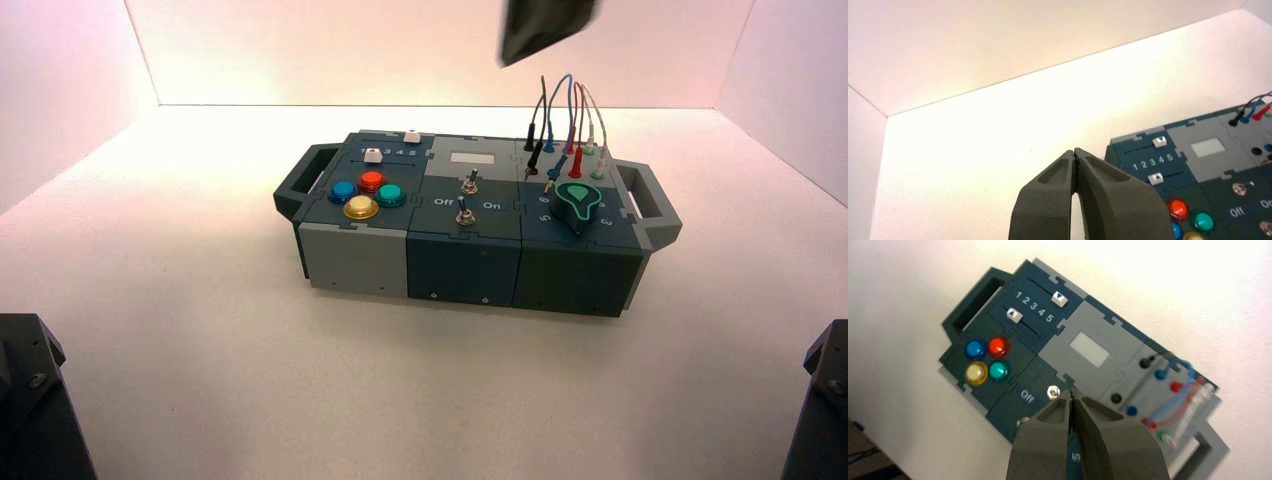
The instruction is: Move the top slider to position 1.
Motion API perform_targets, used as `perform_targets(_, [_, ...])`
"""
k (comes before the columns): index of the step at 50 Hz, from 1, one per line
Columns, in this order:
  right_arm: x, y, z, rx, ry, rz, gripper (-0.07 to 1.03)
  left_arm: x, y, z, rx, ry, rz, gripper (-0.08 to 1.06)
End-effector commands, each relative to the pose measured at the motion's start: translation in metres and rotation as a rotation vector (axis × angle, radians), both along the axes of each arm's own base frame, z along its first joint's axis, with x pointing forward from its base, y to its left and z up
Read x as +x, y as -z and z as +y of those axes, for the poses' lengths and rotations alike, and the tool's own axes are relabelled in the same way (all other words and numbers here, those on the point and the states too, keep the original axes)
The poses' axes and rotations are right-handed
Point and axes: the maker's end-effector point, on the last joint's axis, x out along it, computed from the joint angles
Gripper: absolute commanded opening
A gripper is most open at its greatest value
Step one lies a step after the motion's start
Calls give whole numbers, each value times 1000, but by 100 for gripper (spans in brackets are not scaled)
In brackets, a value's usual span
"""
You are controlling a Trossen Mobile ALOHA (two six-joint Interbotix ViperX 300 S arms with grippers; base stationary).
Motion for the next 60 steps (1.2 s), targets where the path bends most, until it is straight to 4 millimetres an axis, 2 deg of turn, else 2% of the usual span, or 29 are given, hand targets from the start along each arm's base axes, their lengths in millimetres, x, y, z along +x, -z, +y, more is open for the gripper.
perform_targets(1, [24,-1,19,3,-4,-2,-2,5,-17,-2,-11,3,-38,-3])
perform_targets(15, [70,16,50,-37,-14,46,-2,5,-19,-2,-11,3,-43,-3])
perform_targets(26, [96,33,60,-72,-12,83,-2,4,-21,-2,-14,3,-49,-3])
perform_targets(40, [106,67,66,-113,-12,146,-2,3,-23,-2,-16,3,-53,-3])
perform_targets(60, [115,75,62,-118,5,156,-2,2,-24,-1,-17,3,-57,-3])
